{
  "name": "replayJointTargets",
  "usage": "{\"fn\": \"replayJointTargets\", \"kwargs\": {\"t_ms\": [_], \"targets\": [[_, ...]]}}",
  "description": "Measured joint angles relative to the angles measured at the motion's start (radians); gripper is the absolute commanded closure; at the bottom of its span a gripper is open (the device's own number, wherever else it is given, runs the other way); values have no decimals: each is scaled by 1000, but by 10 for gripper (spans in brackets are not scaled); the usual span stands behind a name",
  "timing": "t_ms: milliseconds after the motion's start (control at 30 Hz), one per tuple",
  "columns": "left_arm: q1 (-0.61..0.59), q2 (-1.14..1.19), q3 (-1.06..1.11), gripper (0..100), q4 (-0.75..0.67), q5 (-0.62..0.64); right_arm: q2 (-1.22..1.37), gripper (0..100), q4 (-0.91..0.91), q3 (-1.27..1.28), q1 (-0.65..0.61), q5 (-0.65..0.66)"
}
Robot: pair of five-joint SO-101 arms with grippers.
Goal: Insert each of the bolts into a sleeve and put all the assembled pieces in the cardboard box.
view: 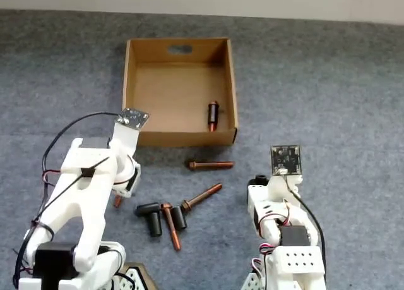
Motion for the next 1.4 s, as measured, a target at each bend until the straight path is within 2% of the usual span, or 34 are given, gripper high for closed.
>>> {"fn": "replayJointTargets", "kwargs": {"t_ms": [233,367,633,1000,1333,1400], "targets": [[0,14,0,841,-135,0,0,992,0,0,0,0],[0,14,6,840,-160,0,0,992,0,0,0,0],[0,28,8,839,-161,0,0,992,0,0,0,0],[8,269,-97,843,-143,-3,0,992,0,0,0,0],[9,299,-172,844,-112,34,0,992,0,0,0,0],[18,302,-172,872,-112,37,0,992,0,0,0,0]]}}
